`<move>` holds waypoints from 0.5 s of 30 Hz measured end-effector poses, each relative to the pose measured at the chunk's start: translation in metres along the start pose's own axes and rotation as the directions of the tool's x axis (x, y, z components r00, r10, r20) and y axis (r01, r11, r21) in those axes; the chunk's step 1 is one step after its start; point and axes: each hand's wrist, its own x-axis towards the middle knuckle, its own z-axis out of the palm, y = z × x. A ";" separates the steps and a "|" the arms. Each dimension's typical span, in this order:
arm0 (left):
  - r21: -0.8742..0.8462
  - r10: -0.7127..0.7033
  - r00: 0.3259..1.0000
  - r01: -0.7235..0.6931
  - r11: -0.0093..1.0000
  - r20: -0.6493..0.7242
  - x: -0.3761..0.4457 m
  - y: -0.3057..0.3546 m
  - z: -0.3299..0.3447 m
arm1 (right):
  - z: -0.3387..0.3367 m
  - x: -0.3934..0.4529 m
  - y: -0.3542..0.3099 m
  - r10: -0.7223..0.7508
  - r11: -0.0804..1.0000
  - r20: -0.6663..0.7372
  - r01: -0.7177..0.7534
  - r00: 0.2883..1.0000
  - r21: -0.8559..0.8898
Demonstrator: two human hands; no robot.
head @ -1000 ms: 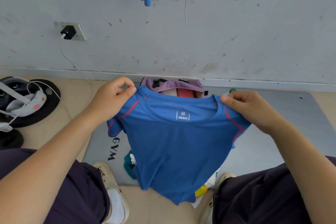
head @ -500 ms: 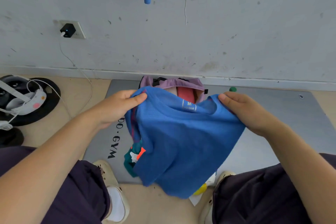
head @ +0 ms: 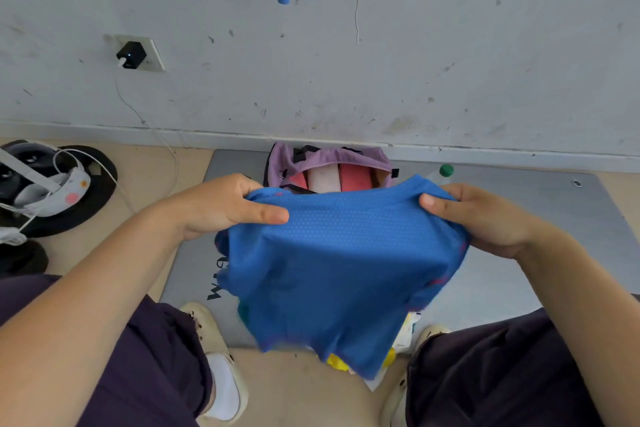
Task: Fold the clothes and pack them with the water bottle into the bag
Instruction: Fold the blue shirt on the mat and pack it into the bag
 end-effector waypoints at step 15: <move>0.263 0.127 0.914 -0.023 0.965 -0.386 -0.014 0.065 -0.029 | -0.020 -0.017 -0.075 -0.157 0.965 -0.245 0.096 0.957 -0.246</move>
